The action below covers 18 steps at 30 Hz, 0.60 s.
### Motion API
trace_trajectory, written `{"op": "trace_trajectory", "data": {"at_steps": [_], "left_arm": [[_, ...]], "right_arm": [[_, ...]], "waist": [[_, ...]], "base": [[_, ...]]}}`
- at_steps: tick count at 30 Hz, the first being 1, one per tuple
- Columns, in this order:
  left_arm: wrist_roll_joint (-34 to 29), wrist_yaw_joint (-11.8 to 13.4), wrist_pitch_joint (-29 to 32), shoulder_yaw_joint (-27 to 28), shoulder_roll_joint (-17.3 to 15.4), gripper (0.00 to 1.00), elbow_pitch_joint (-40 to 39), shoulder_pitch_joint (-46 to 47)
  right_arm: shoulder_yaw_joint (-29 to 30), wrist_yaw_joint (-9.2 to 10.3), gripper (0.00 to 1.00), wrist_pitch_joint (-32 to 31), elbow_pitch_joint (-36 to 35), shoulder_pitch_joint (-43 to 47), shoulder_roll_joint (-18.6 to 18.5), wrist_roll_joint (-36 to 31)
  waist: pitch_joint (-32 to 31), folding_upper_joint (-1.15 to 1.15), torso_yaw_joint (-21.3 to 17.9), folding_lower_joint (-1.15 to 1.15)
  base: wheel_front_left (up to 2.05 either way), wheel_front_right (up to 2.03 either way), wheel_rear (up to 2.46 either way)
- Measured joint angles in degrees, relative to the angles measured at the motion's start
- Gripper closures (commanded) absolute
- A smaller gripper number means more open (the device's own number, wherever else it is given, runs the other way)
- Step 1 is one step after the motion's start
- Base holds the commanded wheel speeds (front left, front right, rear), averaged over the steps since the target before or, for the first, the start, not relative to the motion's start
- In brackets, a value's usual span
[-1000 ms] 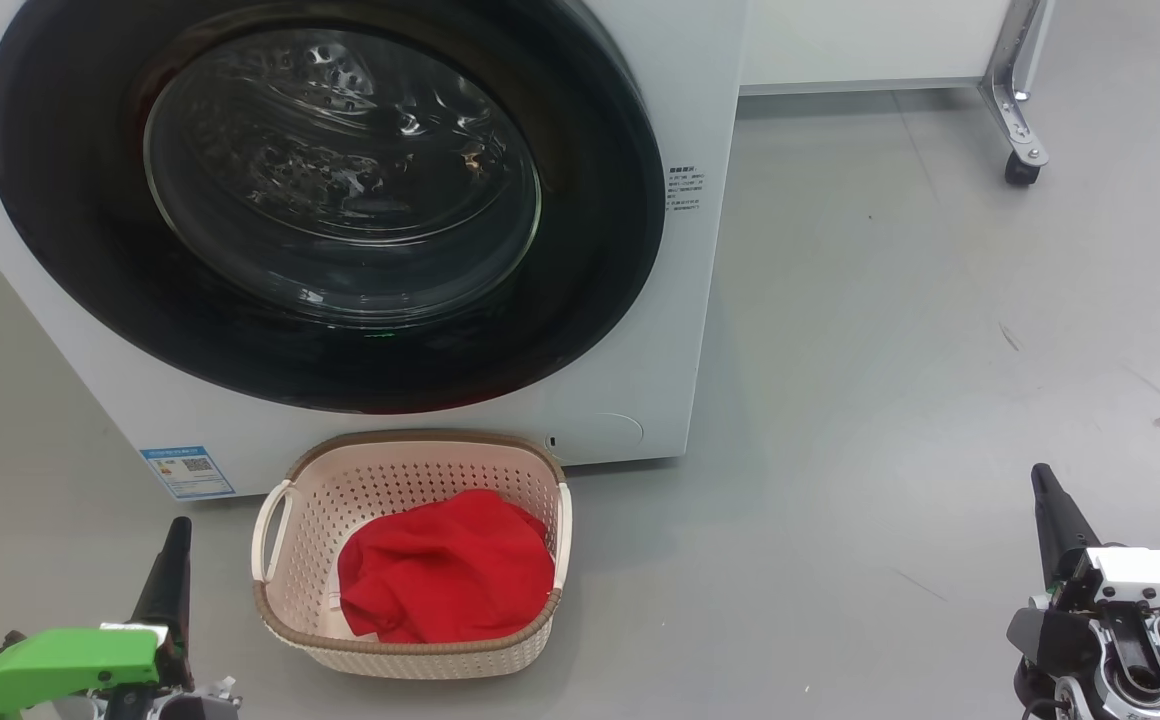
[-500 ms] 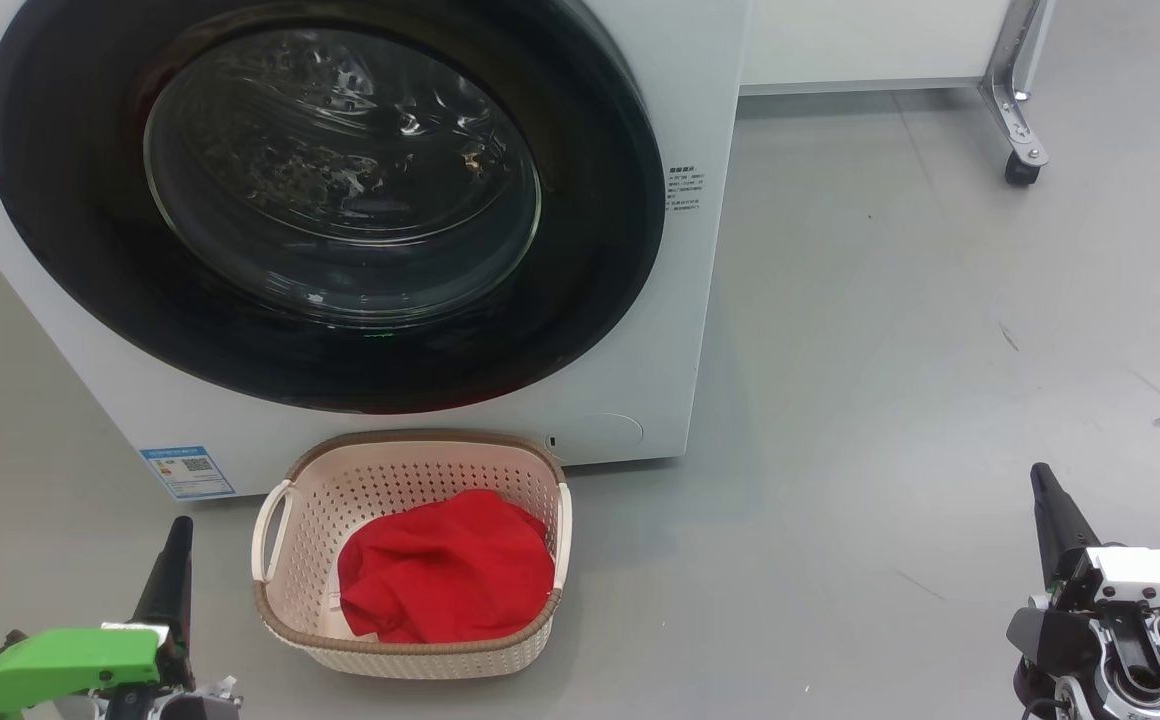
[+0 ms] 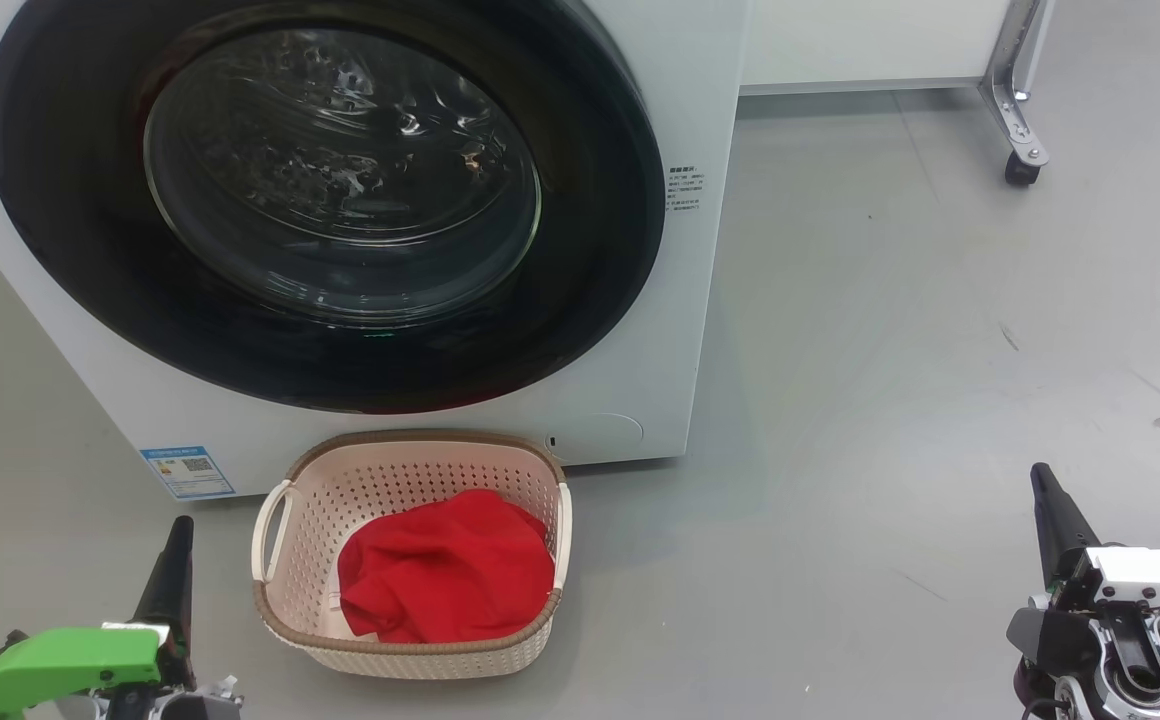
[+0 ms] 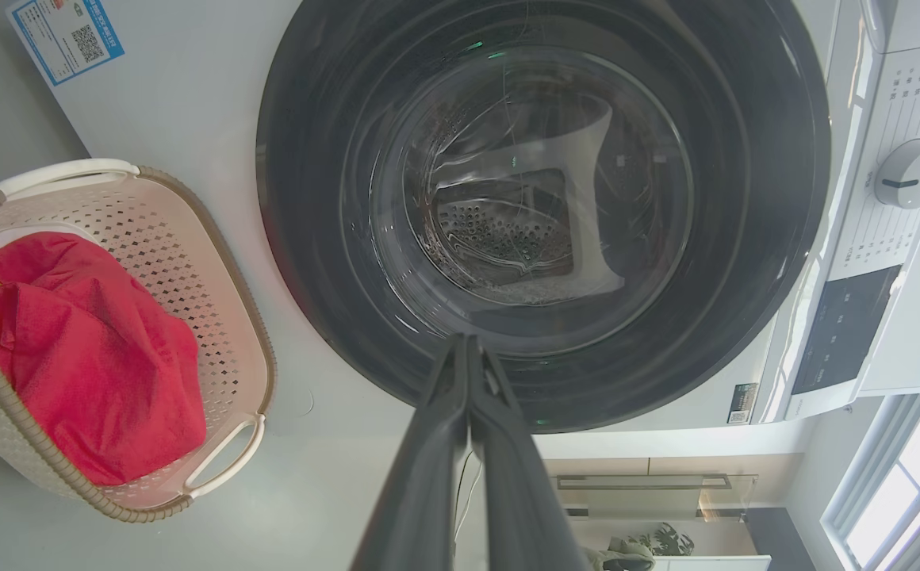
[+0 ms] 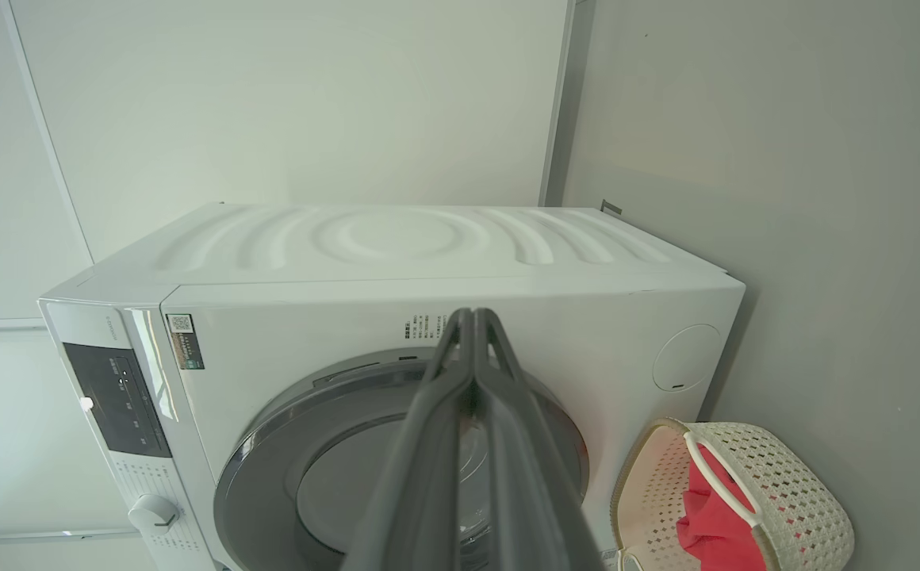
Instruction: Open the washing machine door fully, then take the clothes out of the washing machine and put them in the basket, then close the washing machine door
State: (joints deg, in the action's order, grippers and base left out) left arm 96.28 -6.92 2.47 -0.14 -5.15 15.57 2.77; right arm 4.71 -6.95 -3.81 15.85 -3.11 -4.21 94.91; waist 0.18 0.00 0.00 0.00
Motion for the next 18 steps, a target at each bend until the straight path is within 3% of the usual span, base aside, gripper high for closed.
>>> {"op": "trace_trajectory", "data": {"at_steps": [18], "left_arm": [[0.0, 0.0, 0.1, 0.1, 0.0, 1.0, 0.0, 0.0]], "right_arm": [[0.1, 0.0, 1.0, 0.0, 0.0, 0.0, 0.1, 0.0]], "waist": [[0.0, 0.0, 0.0, 0.0]], "base": [[0.0, 0.0, 0.0]]}}
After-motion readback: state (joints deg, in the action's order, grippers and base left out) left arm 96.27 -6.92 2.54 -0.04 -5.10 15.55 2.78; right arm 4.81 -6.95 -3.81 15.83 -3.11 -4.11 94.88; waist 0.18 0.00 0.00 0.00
